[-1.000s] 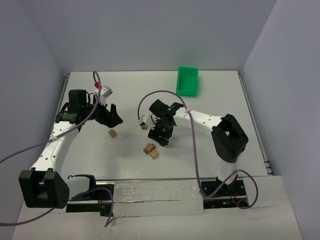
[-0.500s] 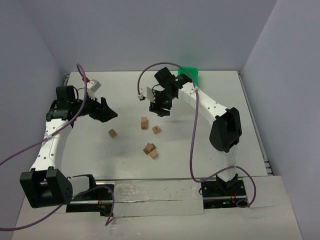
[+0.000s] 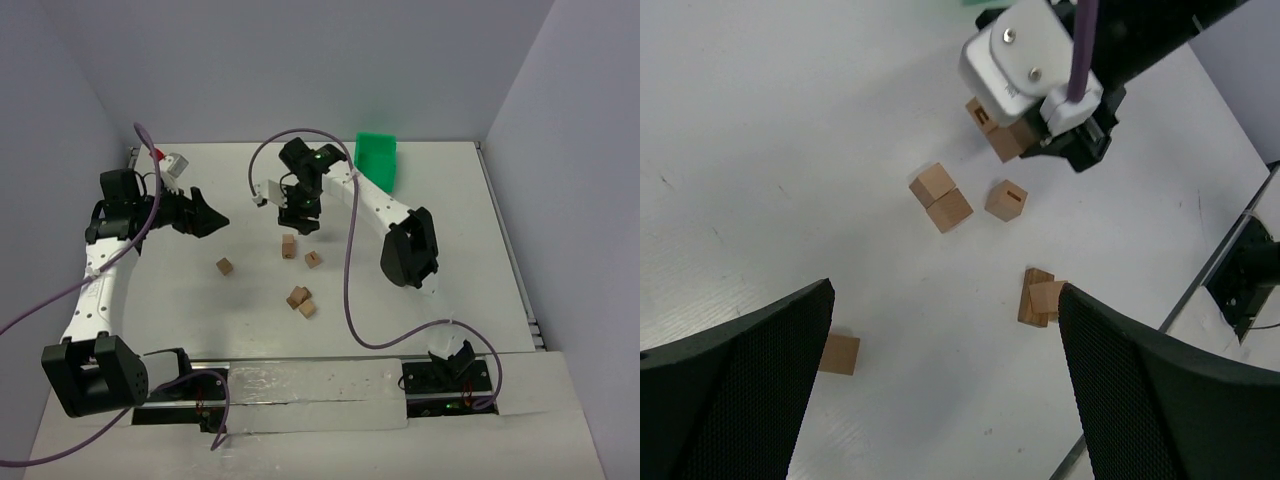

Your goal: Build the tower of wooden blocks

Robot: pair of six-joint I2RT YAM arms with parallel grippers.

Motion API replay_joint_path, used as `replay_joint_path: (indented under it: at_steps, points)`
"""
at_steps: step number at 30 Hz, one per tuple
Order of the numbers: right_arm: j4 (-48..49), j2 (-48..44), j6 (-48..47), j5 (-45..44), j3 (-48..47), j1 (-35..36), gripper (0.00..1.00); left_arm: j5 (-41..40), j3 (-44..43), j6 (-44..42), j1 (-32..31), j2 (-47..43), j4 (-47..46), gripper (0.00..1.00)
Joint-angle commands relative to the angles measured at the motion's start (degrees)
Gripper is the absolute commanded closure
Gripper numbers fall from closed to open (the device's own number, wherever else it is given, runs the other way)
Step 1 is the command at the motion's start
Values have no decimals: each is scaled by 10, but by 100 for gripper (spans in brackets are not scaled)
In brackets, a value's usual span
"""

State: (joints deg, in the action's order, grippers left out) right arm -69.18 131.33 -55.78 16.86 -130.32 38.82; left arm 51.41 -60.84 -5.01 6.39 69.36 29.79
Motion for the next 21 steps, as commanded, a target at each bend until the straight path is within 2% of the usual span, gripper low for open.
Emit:
replay_joint_path:
  at_steps: [1,5,11,21]
  points:
    - [-2,11,67,-6,-17,14,96,38,-7,23,26,2,-43,1]
    - [10,20,119,17,-32,15,95,49,-4,41,45,2,-60,1]
    - [52,15,170,30,0,23,94,50,0,57,68,-1,-74,1]
    - [73,23,149,24,16,47,93,66,-4,84,95,4,-91,1]
